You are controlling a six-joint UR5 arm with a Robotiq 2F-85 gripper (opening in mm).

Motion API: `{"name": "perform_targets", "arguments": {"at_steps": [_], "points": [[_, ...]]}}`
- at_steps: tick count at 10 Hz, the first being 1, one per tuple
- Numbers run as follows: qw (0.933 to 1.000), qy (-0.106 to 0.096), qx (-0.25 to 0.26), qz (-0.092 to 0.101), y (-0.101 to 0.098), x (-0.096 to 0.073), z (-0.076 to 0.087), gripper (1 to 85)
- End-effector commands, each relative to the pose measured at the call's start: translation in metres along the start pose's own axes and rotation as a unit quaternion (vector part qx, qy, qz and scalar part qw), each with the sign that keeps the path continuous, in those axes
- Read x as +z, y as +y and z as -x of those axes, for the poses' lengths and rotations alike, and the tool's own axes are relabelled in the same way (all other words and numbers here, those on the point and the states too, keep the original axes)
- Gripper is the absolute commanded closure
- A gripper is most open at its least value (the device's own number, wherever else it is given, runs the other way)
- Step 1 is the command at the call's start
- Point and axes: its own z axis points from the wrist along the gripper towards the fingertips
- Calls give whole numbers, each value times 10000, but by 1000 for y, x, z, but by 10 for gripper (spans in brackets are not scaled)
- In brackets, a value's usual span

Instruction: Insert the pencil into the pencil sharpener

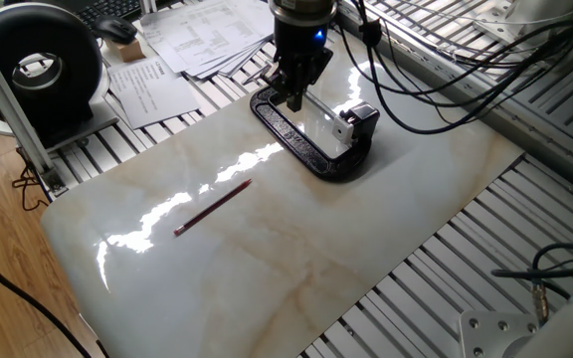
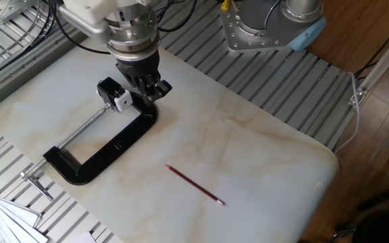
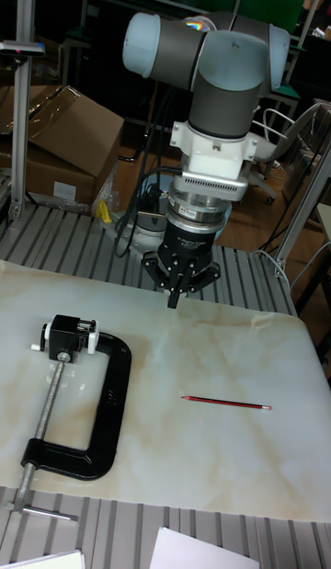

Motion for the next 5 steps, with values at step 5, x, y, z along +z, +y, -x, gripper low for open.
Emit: {"name": "perform_targets", "arguments": {"at_steps": [5], "points": [[9964, -234, -628, 521, 40, -1, 15, 600]]}}
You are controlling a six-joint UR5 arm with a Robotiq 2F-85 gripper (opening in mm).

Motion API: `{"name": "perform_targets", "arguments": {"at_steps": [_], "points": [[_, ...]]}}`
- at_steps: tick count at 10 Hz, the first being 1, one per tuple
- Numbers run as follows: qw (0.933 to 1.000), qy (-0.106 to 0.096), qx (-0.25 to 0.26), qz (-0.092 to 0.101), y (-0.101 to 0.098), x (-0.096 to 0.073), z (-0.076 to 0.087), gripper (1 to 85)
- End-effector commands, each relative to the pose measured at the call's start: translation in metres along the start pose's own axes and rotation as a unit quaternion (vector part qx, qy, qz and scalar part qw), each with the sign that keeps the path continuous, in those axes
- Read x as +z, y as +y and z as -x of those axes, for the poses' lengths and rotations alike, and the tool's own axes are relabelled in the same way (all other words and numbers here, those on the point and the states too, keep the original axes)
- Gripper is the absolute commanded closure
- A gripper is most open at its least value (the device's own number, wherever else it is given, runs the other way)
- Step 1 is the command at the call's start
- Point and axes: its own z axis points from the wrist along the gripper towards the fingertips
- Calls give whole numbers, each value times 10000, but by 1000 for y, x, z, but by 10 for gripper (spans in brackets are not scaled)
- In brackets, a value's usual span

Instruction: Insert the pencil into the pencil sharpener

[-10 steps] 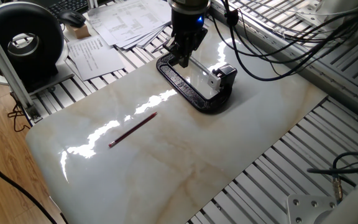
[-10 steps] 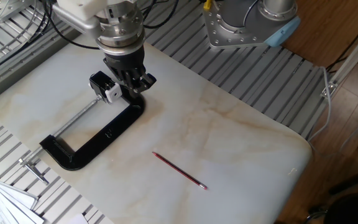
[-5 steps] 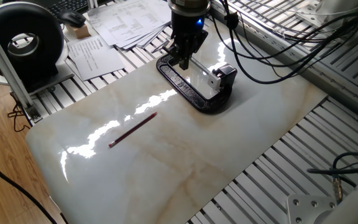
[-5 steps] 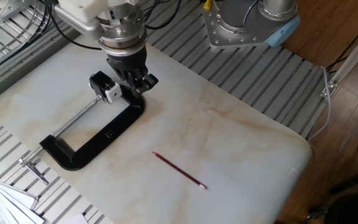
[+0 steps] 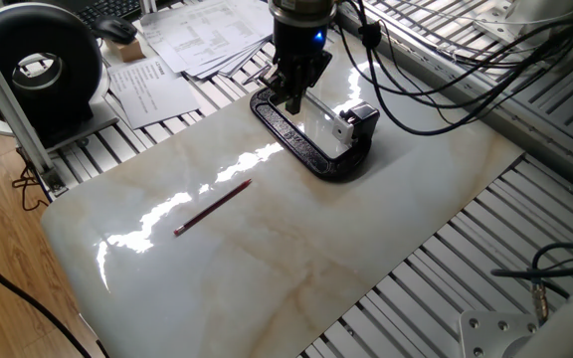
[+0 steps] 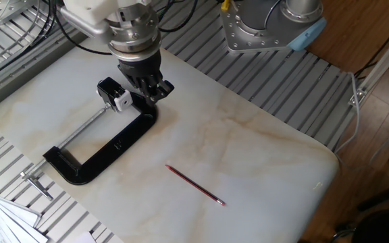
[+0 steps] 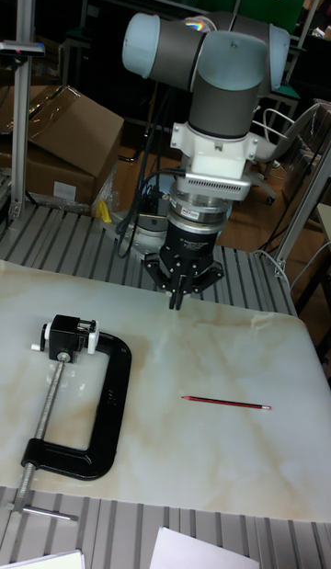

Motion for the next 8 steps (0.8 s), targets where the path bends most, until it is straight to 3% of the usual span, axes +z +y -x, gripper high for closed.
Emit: {"name": "perform_targets", "arguments": {"at_steps": [1, 2, 3, 6, 8], "points": [[9984, -196, -278, 442, 47, 5, 20, 553], [9986, -203, -411, 263, 55, 12, 24, 553], [9976, -185, -652, 106, 50, 13, 24, 557], [9873, 98, -1581, -85, 39, 13, 10, 563], [9804, -6, -1952, 255, 62, 18, 16, 610]]}}
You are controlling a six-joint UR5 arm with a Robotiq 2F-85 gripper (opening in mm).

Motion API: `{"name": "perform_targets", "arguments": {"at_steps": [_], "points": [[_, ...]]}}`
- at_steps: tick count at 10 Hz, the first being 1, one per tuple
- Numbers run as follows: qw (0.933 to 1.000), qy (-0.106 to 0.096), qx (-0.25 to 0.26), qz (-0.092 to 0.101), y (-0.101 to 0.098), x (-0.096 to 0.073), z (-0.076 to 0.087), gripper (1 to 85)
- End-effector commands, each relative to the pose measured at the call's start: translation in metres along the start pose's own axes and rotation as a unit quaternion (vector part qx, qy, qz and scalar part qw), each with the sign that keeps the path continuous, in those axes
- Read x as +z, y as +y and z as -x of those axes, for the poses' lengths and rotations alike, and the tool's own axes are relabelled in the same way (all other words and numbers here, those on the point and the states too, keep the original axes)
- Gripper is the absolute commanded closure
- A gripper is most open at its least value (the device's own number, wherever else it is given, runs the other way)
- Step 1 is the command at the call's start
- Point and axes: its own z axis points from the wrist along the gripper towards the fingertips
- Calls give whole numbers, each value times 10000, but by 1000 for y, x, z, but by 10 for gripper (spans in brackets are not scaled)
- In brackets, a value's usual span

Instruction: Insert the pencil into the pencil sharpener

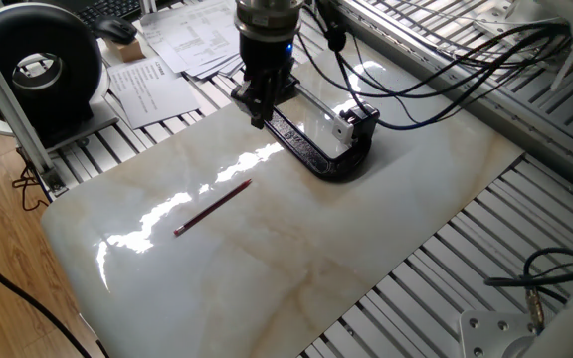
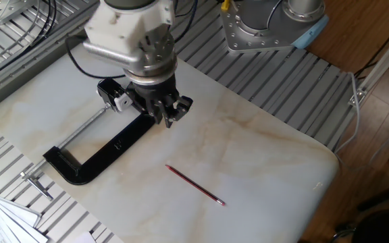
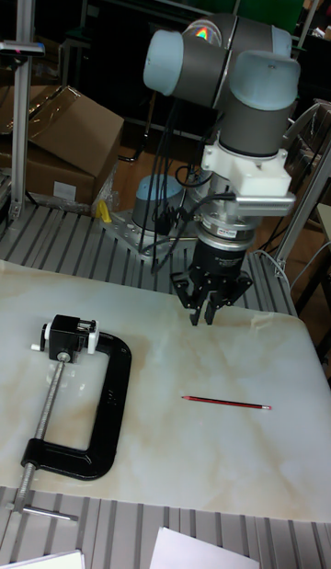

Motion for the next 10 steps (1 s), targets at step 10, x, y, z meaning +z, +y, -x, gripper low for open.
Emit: {"name": "perform_targets", "arguments": {"at_steps": [10], "points": [[9928, 149, -1105, -436, -4, 20, 10, 787]]}}
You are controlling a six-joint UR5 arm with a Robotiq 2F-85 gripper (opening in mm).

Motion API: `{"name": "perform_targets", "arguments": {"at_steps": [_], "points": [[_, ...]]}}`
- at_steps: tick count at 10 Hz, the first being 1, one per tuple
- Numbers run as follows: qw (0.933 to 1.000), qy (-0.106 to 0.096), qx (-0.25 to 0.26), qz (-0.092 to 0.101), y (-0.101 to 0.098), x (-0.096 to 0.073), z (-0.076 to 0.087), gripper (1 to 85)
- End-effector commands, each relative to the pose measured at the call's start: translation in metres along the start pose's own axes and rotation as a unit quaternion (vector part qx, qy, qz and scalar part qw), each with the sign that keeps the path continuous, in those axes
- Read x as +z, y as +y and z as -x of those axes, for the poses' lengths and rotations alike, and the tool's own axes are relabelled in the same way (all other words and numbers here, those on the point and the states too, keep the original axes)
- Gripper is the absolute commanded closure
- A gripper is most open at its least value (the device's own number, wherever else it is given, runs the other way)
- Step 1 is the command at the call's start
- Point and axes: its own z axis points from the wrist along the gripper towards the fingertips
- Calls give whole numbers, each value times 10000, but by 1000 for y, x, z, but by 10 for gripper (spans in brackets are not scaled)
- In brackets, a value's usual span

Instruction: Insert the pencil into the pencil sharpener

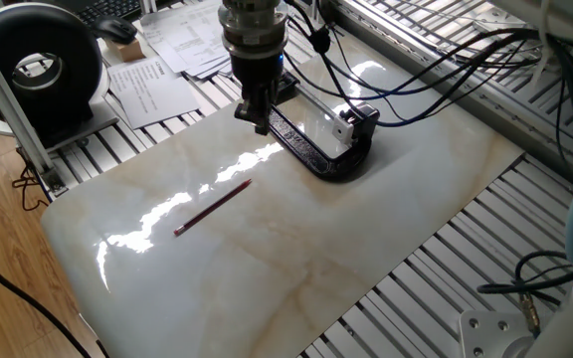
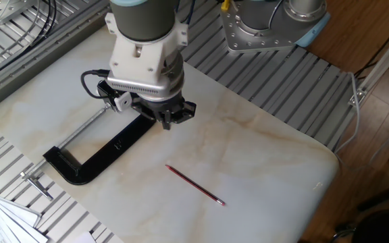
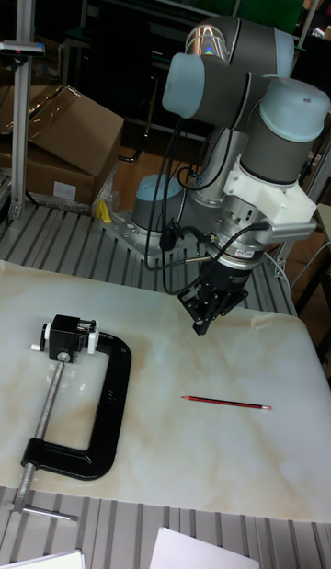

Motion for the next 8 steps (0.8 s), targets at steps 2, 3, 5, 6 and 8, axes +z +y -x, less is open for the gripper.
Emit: {"name": "perform_targets", "arguments": {"at_steps": [2, 3, 5, 6, 8], "points": [[9984, -250, -490, 124, 7, -1, 13, 713], [9974, -277, -644, 148, 9, 1, 17, 650], [9951, -417, -886, 168, 21, 16, 36, 497], [9958, -435, -801, 131, 28, 22, 44, 497], [9950, -308, -947, 18, 23, 23, 39, 497]]}}
